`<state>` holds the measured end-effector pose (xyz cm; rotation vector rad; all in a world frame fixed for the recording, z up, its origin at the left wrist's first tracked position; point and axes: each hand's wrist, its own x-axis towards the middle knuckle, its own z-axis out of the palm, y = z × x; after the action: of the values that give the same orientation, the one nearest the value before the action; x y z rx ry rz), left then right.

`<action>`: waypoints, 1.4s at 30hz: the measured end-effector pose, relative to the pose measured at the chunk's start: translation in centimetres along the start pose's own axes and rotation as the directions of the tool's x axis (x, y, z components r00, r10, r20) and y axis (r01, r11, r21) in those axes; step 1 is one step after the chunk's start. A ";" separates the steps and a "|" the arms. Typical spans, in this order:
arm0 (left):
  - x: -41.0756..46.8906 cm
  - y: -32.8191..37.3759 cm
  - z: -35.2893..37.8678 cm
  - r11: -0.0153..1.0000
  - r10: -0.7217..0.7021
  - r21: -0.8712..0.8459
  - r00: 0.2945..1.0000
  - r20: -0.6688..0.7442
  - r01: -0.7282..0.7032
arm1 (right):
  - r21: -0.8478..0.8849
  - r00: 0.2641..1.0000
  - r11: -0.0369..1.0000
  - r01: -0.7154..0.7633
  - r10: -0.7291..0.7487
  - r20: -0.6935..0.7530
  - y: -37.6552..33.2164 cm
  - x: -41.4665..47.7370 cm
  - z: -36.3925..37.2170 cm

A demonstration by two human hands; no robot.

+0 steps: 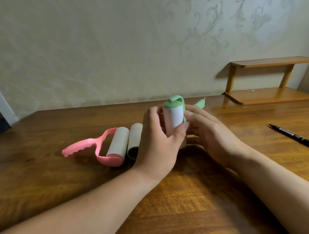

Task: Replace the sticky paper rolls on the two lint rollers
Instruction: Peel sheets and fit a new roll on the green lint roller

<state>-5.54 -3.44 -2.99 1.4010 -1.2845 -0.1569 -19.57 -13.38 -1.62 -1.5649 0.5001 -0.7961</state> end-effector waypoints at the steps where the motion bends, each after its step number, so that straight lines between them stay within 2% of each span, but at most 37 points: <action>1: 0.0 0.0 0.0 1.000 0.003 -0.001 1.000 0.016 -0.003 | -0.007 1.000 1.000 -0.006 0.006 -0.014 -0.1 0.0 -0.1; 13: 0.3 -0.8 -0.4 0.929 -0.079 -0.353 0.992 0.101 0.109 | -0.086 0.997 0.995 0.060 -0.063 -0.041 -0.1 -0.4 0.5; 19: 0.4 -1.1 -0.6 0.914 -0.092 -0.388 0.991 0.094 0.121 | 0.000 0.999 0.999 0.040 -0.040 -0.030 -0.1 -0.5 0.4; 23: 0.4 -0.8 -0.6 0.908 -0.062 -0.410 0.995 0.076 0.088 | -0.026 0.998 0.998 0.051 -0.052 -0.042 -0.1 -0.4 0.3; 29: 0.2 -0.2 -0.7 0.946 -0.058 -0.316 0.996 0.065 0.076 | -0.051 0.999 0.998 0.027 -0.029 -0.038 0.1 -0.4 0.1; 32: 0.1 -0.3 -0.8 0.950 -0.060 -0.303 0.996 0.063 0.076 | -0.110 0.998 0.993 0.048 -0.051 -0.026 0.0 -0.6 0.1; 34: 0.0 -0.2 -0.8 0.944 -0.059 -0.322 0.997 0.056 0.074 | -0.258 0.992 0.961 0.103 -0.117 -0.038 -0.2 -0.9 0.2; 38: 0.1 -0.4 -0.9 0.943 -0.072 -0.322 0.997 0.033 0.079 | -0.583 0.951 0.789 0.193 -0.297 -0.087 -0.8 -1.4 0.2; 40: 0.1 -0.4 -0.9 0.952 -0.070 -0.295 0.997 0.031 0.076 | -0.617 0.926 0.757 0.216 -0.359 -0.117 -1.3 -1.6 0.3; 42: 0.2 -0.3 -0.8 0.955 -0.069 -0.286 0.997 0.033 0.075 | -0.572 0.901 0.776 0.265 -0.410 -0.138 -1.7 -1.7 0.4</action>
<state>-4.70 -3.17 -2.87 1.1982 -1.1771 -0.3951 -20.64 -11.61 -0.28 -2.1350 0.6817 -1.2244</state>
